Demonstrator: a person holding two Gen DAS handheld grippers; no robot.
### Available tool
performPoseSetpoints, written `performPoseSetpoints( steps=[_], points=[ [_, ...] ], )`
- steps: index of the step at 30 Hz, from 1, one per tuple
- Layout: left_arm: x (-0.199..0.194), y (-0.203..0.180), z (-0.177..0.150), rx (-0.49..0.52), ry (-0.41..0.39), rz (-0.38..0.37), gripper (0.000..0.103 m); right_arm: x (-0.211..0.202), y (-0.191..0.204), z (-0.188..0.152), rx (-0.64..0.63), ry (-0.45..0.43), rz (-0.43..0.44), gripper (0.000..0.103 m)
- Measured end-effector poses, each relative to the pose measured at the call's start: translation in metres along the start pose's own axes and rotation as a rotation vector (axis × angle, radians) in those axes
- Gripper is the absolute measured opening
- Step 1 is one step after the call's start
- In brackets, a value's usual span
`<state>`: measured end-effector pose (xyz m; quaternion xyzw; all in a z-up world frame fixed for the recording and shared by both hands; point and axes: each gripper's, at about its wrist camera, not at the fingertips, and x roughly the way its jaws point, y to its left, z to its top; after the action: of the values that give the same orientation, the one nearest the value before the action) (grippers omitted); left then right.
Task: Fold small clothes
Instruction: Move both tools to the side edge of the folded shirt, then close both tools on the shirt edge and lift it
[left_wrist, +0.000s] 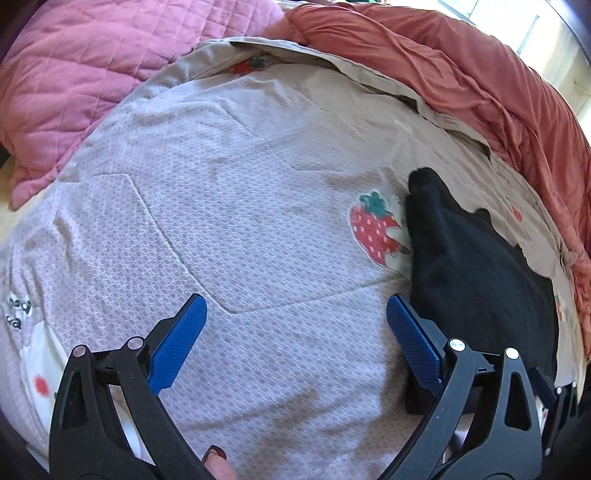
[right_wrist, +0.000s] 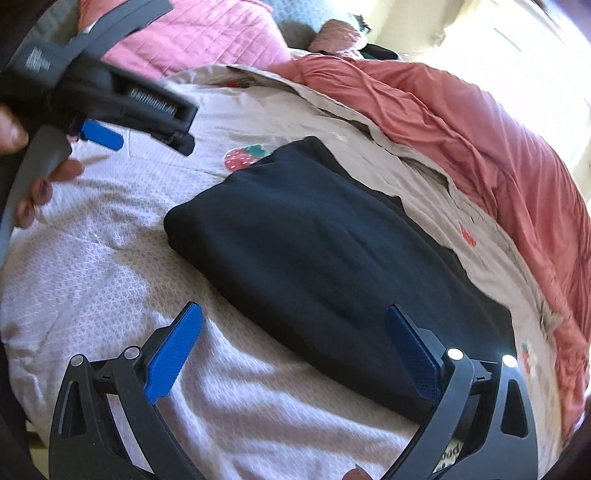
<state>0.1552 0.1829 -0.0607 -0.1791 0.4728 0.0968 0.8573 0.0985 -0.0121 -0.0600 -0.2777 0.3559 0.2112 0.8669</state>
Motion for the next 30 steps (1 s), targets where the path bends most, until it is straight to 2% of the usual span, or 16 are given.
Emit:
performPoseSetpoints(
  steps=[8,12,13,14,15,16,17,19,22,25,30],
  points=[
    [0.005,0.009,0.007,-0.043,-0.004,-0.026,0.092,0.029,0.015,0.011,-0.091,0.004,-0.073,0.097],
    [0.010,0.009,0.008,-0.059,0.004,-0.041,0.093,0.034,0.015,0.020,-0.123,-0.038,-0.132,0.096],
    [0.010,0.008,0.008,-0.064,0.001,-0.050,0.093,0.033,0.015,0.021,-0.127,-0.055,-0.144,0.088],
    [0.009,0.008,0.009,-0.073,-0.011,-0.062,0.093,0.032,0.014,0.022,-0.128,-0.070,-0.141,0.075],
    [0.008,0.007,0.010,-0.081,-0.021,-0.086,0.093,0.029,0.013,0.022,-0.126,-0.083,-0.127,0.070],
    [0.007,0.005,0.012,-0.088,-0.028,-0.113,0.093,0.028,0.012,0.022,-0.126,-0.091,-0.113,0.055],
    [0.007,0.004,0.013,-0.097,-0.033,-0.138,0.093,0.026,0.012,0.021,-0.127,-0.095,-0.097,0.032],
    [0.009,0.002,0.015,-0.121,-0.039,-0.202,0.093,0.021,0.009,0.020,-0.110,-0.097,-0.067,0.016],
    [0.017,-0.004,0.019,-0.162,-0.011,-0.331,0.093,0.015,-0.003,0.019,-0.035,-0.094,-0.004,0.009],
    [0.027,-0.015,0.023,-0.200,0.032,-0.481,0.093,0.007,-0.014,0.018,0.015,-0.109,0.039,0.008],
    [0.048,-0.042,0.022,-0.202,0.131,-0.639,0.092,-0.005,-0.029,0.017,0.090,-0.142,0.096,0.007]
  ],
)
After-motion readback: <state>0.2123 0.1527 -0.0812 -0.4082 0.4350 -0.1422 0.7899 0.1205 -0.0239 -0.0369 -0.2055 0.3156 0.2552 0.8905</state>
